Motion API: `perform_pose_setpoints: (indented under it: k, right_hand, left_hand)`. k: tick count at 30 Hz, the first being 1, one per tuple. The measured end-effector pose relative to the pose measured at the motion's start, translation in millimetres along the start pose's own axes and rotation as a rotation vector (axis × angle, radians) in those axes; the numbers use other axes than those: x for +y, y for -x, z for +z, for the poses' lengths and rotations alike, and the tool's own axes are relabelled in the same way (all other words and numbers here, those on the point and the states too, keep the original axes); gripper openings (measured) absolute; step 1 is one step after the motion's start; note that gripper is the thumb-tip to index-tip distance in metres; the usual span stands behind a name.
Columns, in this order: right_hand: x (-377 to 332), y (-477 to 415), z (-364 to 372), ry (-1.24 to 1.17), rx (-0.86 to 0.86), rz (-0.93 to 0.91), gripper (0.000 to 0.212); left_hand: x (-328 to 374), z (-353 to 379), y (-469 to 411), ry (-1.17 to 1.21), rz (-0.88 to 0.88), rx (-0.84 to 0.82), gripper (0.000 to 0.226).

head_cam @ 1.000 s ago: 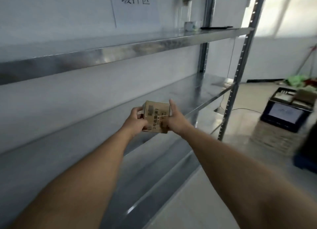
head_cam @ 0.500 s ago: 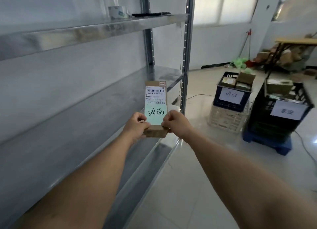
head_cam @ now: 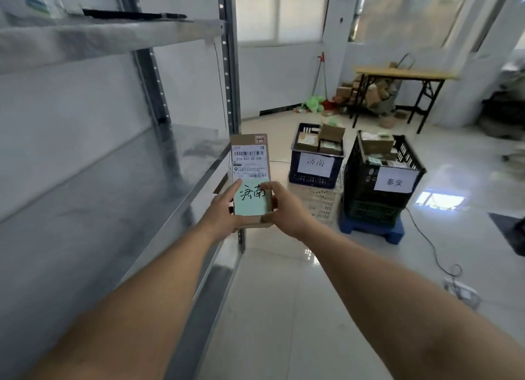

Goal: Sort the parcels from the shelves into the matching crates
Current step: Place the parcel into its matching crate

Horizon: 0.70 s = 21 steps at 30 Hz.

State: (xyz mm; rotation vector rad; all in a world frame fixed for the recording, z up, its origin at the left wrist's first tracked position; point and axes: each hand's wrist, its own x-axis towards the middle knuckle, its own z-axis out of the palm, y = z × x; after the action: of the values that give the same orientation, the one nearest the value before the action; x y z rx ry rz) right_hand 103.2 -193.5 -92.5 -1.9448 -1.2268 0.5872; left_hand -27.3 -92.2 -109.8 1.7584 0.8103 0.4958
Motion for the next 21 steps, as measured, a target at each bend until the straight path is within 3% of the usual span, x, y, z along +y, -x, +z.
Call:
perform_pose_setpoints:
  k: [9,21]
  right_hand:
    - [20.4,-135.0,-28.4,0.124,0.082,0.054,0.077]
    - [147.8,-277.2,-116.5,0.178,0.131,0.182,0.08]
  left_hand:
    - [7.6,-16.4,-160.8,-0.022,0.036,-0.181,0.099]
    - [19.3,87.6,-359.7,-0.132,0.048,-0.333,0.097]
